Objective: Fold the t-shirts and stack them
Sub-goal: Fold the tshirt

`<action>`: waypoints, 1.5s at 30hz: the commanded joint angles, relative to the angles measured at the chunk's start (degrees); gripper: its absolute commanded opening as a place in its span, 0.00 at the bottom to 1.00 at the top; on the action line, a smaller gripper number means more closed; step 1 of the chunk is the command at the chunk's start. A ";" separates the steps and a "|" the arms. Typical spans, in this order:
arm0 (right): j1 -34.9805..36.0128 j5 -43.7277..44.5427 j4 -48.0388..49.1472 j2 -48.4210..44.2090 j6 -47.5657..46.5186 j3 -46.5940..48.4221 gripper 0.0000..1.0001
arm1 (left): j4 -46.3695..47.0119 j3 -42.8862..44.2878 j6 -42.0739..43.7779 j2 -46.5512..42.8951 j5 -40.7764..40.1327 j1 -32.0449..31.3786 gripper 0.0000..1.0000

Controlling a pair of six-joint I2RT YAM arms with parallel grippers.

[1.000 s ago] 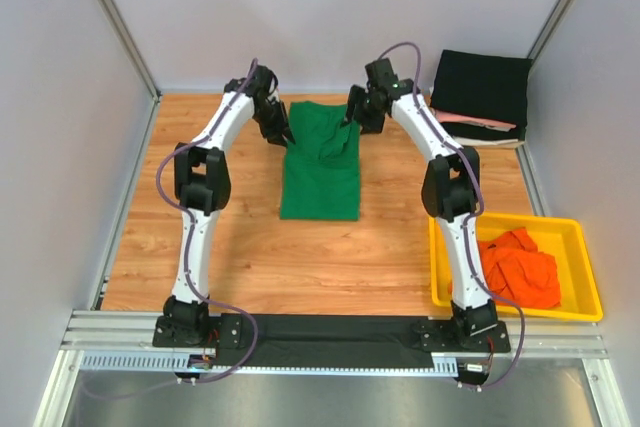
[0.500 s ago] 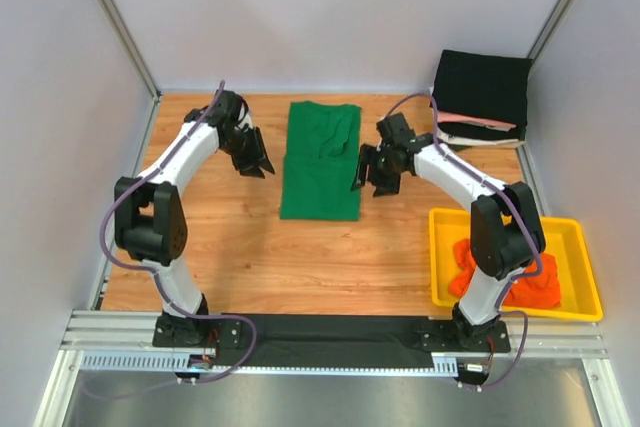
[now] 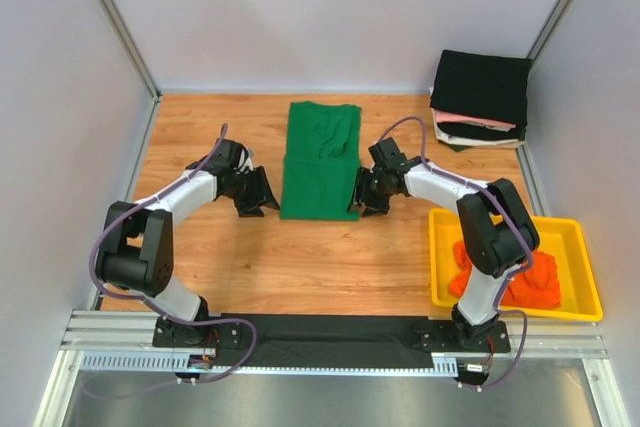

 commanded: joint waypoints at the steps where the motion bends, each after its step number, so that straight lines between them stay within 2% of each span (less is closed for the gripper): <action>1: 0.24 -0.05 3.03 2.26 0.90 1.19 0.48 | 6.98 0.30 -0.98 0.57 0.58 -0.65 0.60; 11: 0.33 0.75 3.11 3.58 0.55 0.22 0.42 | 8.03 0.56 -2.04 5.15 -1.44 -4.17 0.54; 15: 0.24 0.57 3.11 4.37 0.38 0.22 0.37 | 7.86 -1.01 -2.04 4.44 -3.54 -5.13 0.53; 19: 0.33 0.48 3.11 5.08 0.64 0.66 0.26 | 8.03 -1.20 -1.95 5.23 -5.39 -5.31 0.52; 25: 0.33 0.22 2.68 5.87 0.47 1.01 0.18 | 9.53 -1.20 -2.65 6.90 -5.48 -5.57 0.48; 33: 0.33 0.13 2.50 6.31 0.47 1.36 0.05 | 10.49 -0.58 -2.92 7.43 -6.80 -7.77 0.29; 35: 0.33 0.13 2.32 6.40 0.20 1.54 0.00 | 10.49 -0.49 -3.01 7.70 -6.89 -7.86 0.20; 36: 0.33 0.13 2.32 6.31 0.29 1.54 0.00 | 10.32 -0.32 -3.01 7.70 -6.89 -7.86 0.08; 38: 0.33 0.13 2.32 5.70 0.12 1.54 0.00 | 9.36 -0.14 -3.36 6.91 -6.71 -7.95 0.00; 45: 1.30 1.27 -0.66 -0.18 0.11 -1.97 0.00 | 2.33 -1.81 -3.36 -1.87 -8.47 -9.53 0.00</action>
